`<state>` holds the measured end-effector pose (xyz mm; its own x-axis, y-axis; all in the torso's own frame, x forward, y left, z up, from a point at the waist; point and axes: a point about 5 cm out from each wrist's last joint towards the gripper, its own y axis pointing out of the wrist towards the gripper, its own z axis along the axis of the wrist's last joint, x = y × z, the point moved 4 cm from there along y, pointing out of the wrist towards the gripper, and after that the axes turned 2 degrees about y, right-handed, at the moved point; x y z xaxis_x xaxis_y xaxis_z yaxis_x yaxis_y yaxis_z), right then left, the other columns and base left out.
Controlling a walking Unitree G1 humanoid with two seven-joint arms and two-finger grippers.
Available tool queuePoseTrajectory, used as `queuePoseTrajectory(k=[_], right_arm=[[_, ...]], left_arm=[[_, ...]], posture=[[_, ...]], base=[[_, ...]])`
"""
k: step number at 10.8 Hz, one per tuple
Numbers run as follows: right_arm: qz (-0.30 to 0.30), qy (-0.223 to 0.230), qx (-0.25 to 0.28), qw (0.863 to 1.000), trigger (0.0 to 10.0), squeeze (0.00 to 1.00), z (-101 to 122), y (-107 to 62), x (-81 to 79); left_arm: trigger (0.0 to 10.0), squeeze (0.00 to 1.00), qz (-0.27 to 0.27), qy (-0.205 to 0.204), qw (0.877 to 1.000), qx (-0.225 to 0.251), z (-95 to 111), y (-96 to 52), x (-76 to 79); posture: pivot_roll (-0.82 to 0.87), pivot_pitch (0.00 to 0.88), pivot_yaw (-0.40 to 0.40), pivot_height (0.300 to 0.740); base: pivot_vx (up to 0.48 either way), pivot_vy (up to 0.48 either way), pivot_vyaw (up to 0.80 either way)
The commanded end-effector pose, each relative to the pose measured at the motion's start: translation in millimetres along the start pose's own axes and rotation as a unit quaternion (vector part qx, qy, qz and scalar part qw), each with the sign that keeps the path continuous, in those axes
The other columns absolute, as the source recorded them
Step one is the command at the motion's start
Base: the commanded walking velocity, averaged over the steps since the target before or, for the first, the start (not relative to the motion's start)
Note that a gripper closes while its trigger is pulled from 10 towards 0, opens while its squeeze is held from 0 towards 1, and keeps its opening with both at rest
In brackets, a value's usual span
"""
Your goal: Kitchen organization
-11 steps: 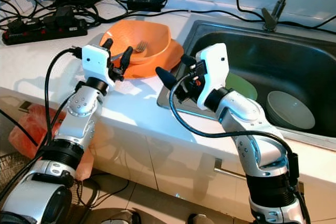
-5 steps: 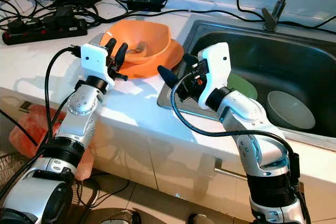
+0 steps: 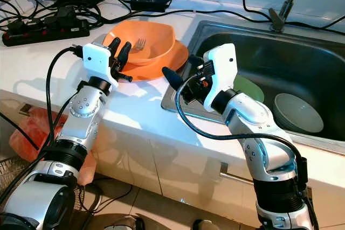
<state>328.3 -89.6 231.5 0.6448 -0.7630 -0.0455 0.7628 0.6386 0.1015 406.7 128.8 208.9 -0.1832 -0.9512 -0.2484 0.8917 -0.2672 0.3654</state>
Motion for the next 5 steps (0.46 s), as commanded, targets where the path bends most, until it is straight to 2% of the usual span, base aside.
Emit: queuePoseTrajectory(k=[1, 3, 4, 5], right_arm=[[-0.007, 0.001, 0.012, 1.0, 10.0, 0.0, 6.4, 0.2, 3.3], [-0.02, 0.026, 0.023, 0.999, 10.0, 0.0, 9.3, 0.3, 9.0], [-0.034, 0.051, 0.033, 0.998, 10.0, 0.0, 11.1, 0.6, 15.3], [-0.049, 0.096, 0.052, 0.993, 10.0, 0.0, 16.0, 0.8, 23.3]], left_arm=[[0.0, 0.0, 0.004, -0.001, 1.0, 0.025, 13.0, 6.4, -3.2], [0.0, 0.0, -0.018, 0.0, 0.996, 0.09, 46.4, 13.4, 8.1], [0.0, 0.0, -0.039, 0.006, 0.991, 0.127, 64.8, 14.7, 17.2], [0.0, 0.0, -0.06, 0.011, 0.985, 0.158, 79.3, 13.3, 27.4]], posture=[[-0.01, 0.097, 0.031, 0.74], [-0.01, 0.097, 0.031, 0.74], [0.0, 0.092, 0.027, 0.74], [0.0, 0.09, 0.028, 0.74]], base=[[0.0, 0.0, 0.0], [0.0, 0.0, 0.0], [0.0, 0.0, 0.0], [0.0, 0.0, 0.0]])
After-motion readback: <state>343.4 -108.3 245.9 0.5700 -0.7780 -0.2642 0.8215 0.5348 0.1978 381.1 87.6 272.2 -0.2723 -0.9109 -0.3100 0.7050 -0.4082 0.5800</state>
